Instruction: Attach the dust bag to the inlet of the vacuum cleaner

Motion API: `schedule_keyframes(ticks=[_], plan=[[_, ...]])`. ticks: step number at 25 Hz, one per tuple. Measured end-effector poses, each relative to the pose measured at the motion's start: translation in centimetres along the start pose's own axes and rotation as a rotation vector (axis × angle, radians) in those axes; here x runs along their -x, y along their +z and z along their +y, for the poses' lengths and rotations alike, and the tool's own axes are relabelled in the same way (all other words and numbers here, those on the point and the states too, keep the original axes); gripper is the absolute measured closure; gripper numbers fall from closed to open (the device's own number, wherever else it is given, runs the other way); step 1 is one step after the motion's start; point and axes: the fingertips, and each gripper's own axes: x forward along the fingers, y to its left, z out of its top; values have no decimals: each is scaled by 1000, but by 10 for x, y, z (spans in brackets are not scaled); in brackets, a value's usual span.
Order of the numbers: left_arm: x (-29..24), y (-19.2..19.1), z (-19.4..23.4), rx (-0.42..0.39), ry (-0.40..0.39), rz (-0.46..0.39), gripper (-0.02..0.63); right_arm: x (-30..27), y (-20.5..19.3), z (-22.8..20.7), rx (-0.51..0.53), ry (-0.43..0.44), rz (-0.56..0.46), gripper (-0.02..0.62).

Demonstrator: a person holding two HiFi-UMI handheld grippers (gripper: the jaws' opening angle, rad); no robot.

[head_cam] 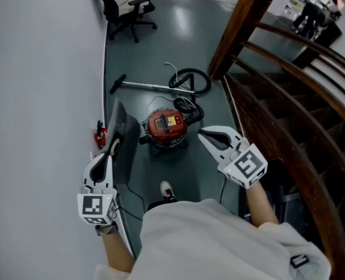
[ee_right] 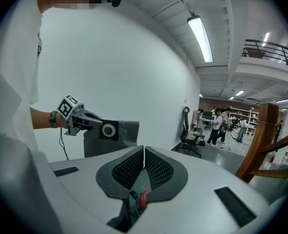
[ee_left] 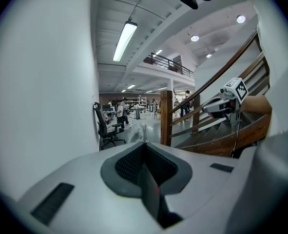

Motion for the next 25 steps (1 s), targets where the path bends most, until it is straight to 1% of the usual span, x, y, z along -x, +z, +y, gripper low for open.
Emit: schedule_keyframes(ticks=[4,8,13,18,22,25], plan=[[-7,1,7,8,8,8,588,-10,-6,-13,-32,-31,29,566],[-10,-2,14,7,3,32,588,-23,-5,-12,-44,13,35,565],[-17,-5,16,-1,-10,46,588,-36,-7,-24,-43,27,38,565],[-28,-13,29,16,47,88,588,-60,-13,-32,-90,131,27,563],[-44,-18,40,8,75,109,588,-89,-23,-48,-71,177,37,563],[-49,-20,48,26,119,117,588,-113,-32,-57,-22,218,64,563]])
